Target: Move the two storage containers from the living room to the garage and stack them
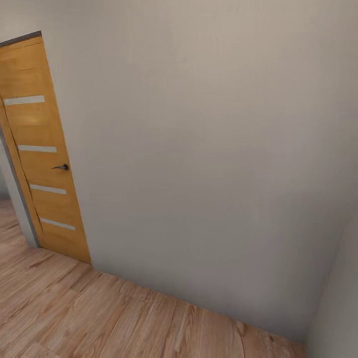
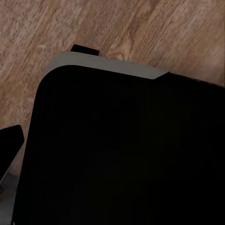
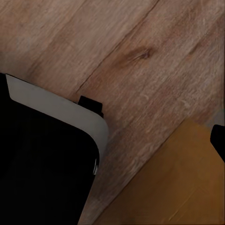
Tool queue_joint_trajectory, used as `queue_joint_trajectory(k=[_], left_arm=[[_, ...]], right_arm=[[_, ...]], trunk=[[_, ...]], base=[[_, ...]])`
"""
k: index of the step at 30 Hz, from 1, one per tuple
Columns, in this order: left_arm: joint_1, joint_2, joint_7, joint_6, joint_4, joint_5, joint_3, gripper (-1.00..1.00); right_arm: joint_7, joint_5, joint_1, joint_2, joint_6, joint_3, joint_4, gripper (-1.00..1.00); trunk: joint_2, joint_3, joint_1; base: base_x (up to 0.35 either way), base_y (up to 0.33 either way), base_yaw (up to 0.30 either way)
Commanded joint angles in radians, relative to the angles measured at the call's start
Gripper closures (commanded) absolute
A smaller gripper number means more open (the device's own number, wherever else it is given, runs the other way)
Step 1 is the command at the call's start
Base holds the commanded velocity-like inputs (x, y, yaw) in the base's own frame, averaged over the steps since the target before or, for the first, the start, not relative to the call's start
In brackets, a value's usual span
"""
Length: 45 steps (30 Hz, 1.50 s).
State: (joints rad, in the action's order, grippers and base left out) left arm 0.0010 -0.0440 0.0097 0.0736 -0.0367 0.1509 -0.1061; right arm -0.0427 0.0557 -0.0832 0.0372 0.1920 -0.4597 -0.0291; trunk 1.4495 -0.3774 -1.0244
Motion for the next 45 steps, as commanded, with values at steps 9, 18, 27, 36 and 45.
queue_joint_trajectory(k=[9,18,27,36,45], left_arm=[[0.000,0.000,0.001,0.002,-0.002,0.001,-0.007,-1.00],[0.000,0.000,0.001,0.002,-0.002,0.002,-0.007,-1.00],[0.000,0.000,0.001,0.003,-0.002,0.003,-0.007,-1.00],[0.000,0.000,0.001,0.003,-0.002,0.002,-0.007,-1.00],[0.000,0.001,0.001,0.002,-0.002,0.003,-0.007,-1.00]], right_arm=[[-0.002,0.006,-0.001,0.000,0.006,-0.007,-0.003,-1.00],[-0.003,0.009,-0.001,-0.007,0.003,-0.005,-0.003,-1.00],[-0.004,0.025,-0.001,-0.020,-0.008,0.018,-0.003,-1.00],[-0.003,0.024,-0.001,-0.019,-0.006,0.058,-0.003,-1.00],[-0.003,0.018,-0.001,-0.019,-0.005,0.058,-0.003,-1.00]], trunk=[[0.001,-0.001,-0.001],[0.001,-0.001,-0.001],[0.001,-0.001,-0.001],[0.001,-0.001,-0.001],[0.001,-0.001,-0.001]], base=[[0.146,0.000,0.277],[0.002,0.000,0.278],[0.000,0.000,0.282],[0.000,0.000,0.283],[0.081,0.000,0.283]])
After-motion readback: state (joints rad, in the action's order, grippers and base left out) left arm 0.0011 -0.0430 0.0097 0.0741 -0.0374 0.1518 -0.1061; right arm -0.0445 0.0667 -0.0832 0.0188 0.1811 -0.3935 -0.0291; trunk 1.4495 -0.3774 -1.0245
